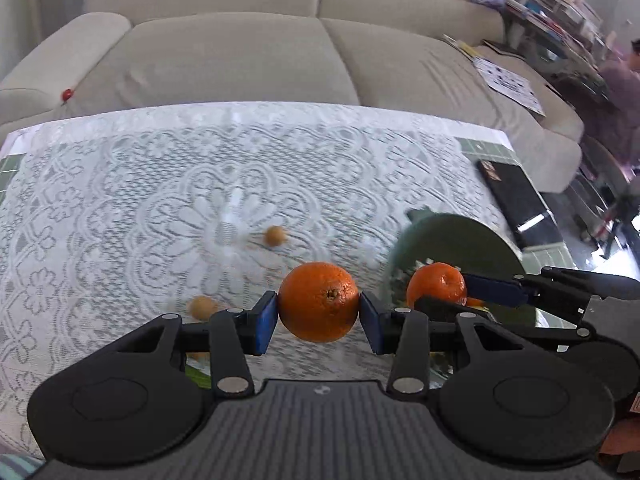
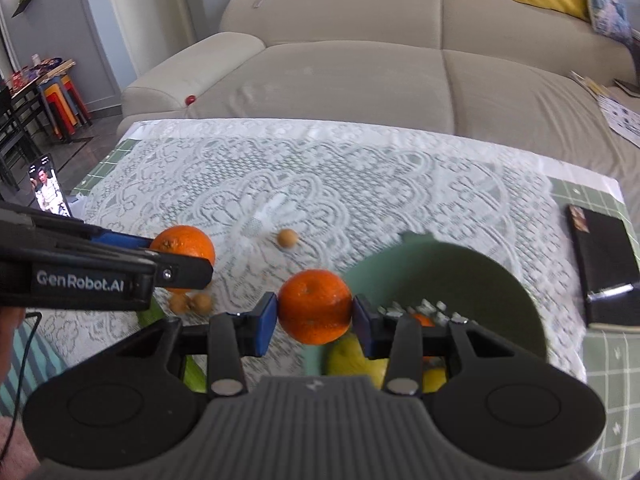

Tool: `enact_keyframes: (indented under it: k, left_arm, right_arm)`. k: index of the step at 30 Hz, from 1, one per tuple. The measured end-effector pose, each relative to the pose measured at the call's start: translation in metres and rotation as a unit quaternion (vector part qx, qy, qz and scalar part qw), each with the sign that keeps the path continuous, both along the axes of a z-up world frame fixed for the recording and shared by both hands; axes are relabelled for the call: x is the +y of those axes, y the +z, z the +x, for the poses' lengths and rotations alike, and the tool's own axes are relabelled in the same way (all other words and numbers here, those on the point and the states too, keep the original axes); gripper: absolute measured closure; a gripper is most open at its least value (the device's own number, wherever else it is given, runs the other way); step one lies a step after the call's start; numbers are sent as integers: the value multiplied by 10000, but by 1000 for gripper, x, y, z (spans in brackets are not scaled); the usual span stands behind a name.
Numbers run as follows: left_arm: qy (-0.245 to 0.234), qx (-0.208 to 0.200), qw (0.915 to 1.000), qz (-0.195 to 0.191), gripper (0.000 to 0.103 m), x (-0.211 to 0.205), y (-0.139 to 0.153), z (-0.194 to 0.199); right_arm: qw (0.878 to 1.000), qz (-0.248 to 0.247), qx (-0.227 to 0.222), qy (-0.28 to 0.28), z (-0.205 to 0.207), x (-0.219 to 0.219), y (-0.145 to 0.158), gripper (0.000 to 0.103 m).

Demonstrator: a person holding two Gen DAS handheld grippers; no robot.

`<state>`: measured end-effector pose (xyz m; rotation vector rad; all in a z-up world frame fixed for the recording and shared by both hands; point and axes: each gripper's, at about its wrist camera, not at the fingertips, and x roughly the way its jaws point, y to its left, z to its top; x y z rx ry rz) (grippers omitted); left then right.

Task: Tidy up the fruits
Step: 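Carry the mandarin with the left tool while the right tool carries its mandarin over the colander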

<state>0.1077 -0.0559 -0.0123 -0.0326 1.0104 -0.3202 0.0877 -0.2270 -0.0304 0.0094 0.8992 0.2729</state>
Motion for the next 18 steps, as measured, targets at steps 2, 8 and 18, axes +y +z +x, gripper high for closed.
enact_keyframes:
  k: [2,8,18]
  left_arm:
    - [-143,47,9999,-66,53,-10,-1,-3]
    - [-600,204,9975,-308,53,-40,-6,-4]
    - [-1061,797,9901,-457,53,-81,-32,3]
  right_arm:
    - [10000,-42,11,-85,-7,-11,-3,65]
    - [9989,-151,161,-405,-23,-44,-16,64]
    - [9974,-242,473,-485,-29,-70,-40,64]
